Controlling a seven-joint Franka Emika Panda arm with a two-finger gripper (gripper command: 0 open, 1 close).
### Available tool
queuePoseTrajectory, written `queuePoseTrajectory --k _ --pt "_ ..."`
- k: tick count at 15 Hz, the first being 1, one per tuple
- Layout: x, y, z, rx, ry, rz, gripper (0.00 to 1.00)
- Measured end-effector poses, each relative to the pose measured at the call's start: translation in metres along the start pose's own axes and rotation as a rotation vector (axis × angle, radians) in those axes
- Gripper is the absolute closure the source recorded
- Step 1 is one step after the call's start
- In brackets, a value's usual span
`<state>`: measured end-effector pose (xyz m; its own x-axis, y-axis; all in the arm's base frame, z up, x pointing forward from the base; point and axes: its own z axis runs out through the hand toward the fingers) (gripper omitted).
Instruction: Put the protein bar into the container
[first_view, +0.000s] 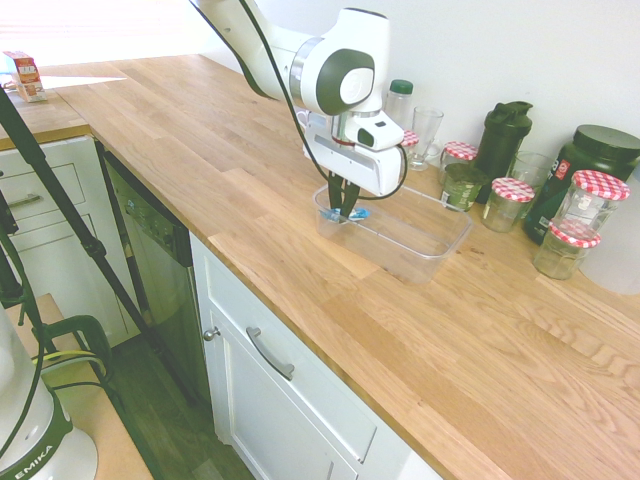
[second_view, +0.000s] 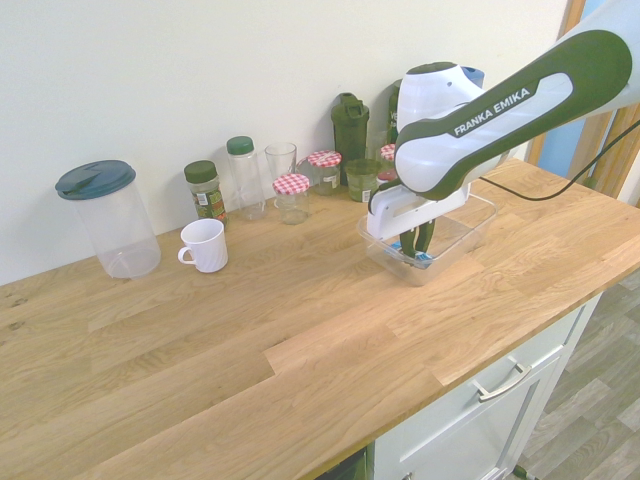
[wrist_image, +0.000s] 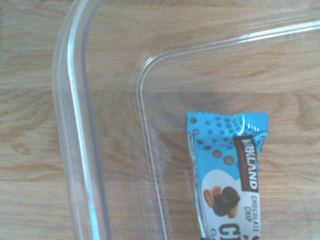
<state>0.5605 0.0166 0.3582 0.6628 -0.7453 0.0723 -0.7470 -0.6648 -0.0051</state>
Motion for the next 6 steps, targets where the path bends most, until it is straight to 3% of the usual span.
queuePoseTrajectory --k 3,6 --pt "0.011 0.006 -0.014 0.018 0.020 0.020 0.00" --pt "0.016 0.018 -0.067 0.076 0.069 0.043 0.00"
